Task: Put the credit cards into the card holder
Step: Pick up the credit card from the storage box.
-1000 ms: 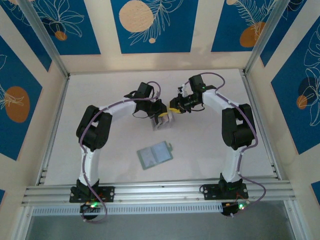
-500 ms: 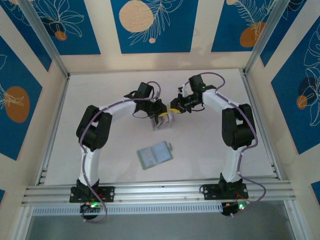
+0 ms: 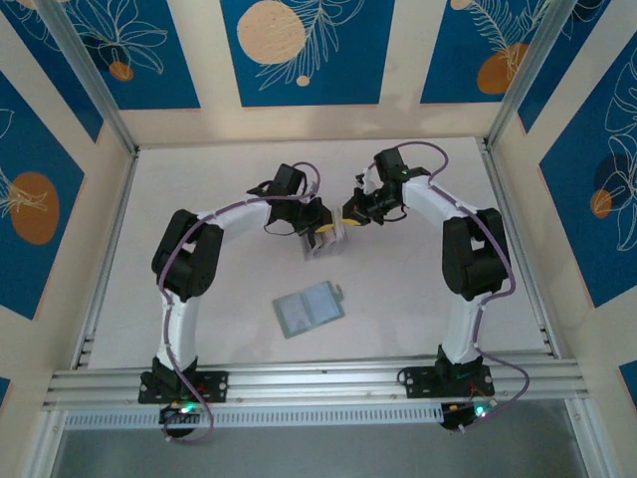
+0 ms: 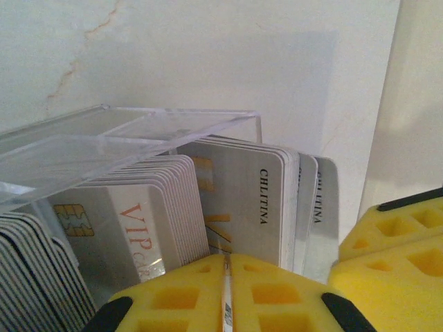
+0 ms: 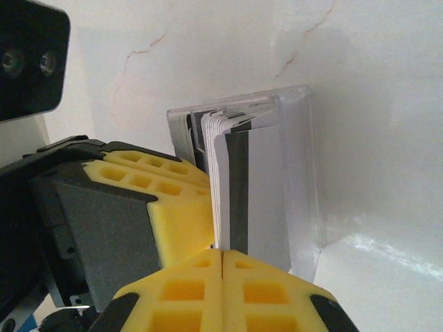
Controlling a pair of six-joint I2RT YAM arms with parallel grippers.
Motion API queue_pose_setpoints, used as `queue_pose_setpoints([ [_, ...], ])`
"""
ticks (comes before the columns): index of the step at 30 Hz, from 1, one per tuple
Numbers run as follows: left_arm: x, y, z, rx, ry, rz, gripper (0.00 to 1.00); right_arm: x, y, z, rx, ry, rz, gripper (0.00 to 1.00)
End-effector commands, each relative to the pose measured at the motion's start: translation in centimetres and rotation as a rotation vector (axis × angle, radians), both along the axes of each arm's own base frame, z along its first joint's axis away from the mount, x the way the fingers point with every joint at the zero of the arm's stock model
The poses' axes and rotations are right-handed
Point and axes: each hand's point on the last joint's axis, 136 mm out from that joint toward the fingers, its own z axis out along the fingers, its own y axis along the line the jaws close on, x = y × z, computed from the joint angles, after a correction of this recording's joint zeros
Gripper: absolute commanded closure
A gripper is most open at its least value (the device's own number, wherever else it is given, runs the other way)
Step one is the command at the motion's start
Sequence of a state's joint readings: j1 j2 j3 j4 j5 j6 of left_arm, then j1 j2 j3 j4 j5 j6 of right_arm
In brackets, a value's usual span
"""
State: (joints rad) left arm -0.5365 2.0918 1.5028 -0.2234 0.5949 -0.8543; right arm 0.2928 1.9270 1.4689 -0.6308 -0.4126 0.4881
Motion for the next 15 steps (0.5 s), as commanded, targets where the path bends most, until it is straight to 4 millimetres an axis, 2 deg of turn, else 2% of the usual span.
queue_pose_setpoints([
  [1, 0.0, 0.6, -2.3, 0.045, 0.019, -0.001, 0.89, -0.3, -0.2, 3.1, -0.021, -0.068, 0.011, 0.98],
  [10, 0.0, 0.8, -2.3, 0.046, 0.021, 0.0, 0.89, -0.4, -1.4, 3.6, -0.088, -0.089, -0.015, 1.0],
  [15, 0.2, 1.0, -1.2, 0.037, 0.004, 0.007, 0.89, -0.6, -1.8, 4.1, -0.112, -0.106, -0.023, 1.0],
])
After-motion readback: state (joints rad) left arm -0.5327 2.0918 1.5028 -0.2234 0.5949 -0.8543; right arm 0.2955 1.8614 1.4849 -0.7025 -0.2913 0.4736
